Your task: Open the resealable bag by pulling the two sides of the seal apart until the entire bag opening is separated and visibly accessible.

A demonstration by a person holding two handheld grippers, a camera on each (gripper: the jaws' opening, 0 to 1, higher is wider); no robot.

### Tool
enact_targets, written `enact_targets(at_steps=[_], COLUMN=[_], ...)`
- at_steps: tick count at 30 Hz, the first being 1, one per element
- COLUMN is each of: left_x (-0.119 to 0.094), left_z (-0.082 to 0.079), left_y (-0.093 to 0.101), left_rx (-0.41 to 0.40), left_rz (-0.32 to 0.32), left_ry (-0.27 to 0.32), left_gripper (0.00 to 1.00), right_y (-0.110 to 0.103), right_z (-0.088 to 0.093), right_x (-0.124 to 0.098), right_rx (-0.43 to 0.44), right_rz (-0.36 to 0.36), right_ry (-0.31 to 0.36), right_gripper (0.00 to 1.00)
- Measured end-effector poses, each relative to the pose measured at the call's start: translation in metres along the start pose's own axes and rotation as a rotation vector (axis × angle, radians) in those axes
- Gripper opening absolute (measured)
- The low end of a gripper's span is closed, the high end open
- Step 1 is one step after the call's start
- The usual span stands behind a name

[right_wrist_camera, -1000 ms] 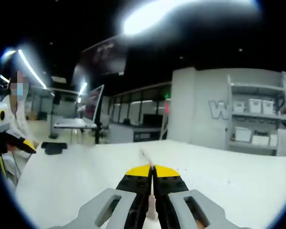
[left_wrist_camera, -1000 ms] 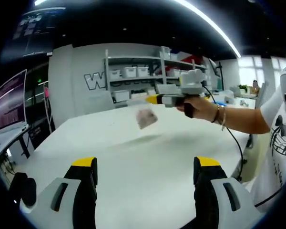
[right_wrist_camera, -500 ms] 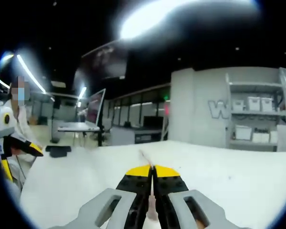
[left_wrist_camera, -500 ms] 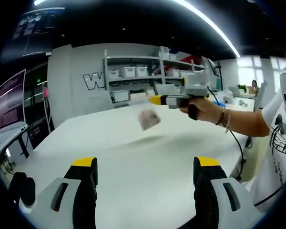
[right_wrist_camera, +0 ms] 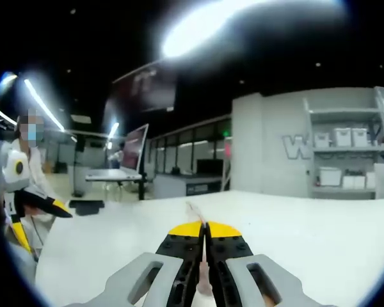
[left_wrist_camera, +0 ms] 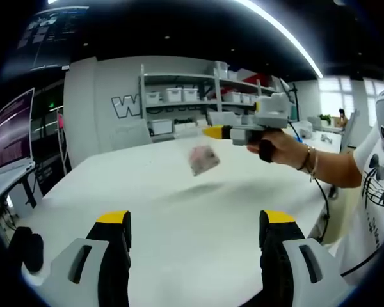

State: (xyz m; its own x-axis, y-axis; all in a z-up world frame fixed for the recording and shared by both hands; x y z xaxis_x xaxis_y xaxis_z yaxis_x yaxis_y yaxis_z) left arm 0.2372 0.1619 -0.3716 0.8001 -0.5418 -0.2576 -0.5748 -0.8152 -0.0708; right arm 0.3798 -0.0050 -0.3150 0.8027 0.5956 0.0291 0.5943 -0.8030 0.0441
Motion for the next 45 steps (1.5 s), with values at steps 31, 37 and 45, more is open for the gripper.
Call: enact_targets(at_steps=[31,37,45], left_x=[0.007,0.009,0.009], left_z=[0.005,0.007,0.008], left_y=[0.004,0.006,0.005], left_rx=[-0.008,-0.010,-0.009], left_rz=[0.027,0.036,0.036], left_ry=[-0.014,-0.020,-0.020], left_gripper=[0.79,0.79,0.79], right_y=[-0.015,-0.014,-0.017], right_z=[0.002,-0.001,0.001], right_x=[-0.042,-0.047,-0.059], right_rx=[0.038,0.045,0.053], right_rz=[-0.003,0.002,0.006], right_ry=[0.021,0.033,0.035], right_gripper=[0.00,0.00,0.00])
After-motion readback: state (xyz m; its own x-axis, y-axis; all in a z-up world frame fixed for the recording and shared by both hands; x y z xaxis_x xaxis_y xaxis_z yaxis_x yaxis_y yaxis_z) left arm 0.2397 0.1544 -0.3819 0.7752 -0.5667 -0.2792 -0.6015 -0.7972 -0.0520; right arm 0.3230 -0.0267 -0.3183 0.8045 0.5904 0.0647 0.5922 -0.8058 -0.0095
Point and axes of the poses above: the point that each gripper's makers call its tool centre point, and the gripper's own axes: x roughly forward along the fingers, y roughly to its right, z roughly out of its underside, the point moved 1 cm from there along -x, roughly backward along the fingers, and after that the axes turned 2 degrees about -y, right-handed, at the moved point
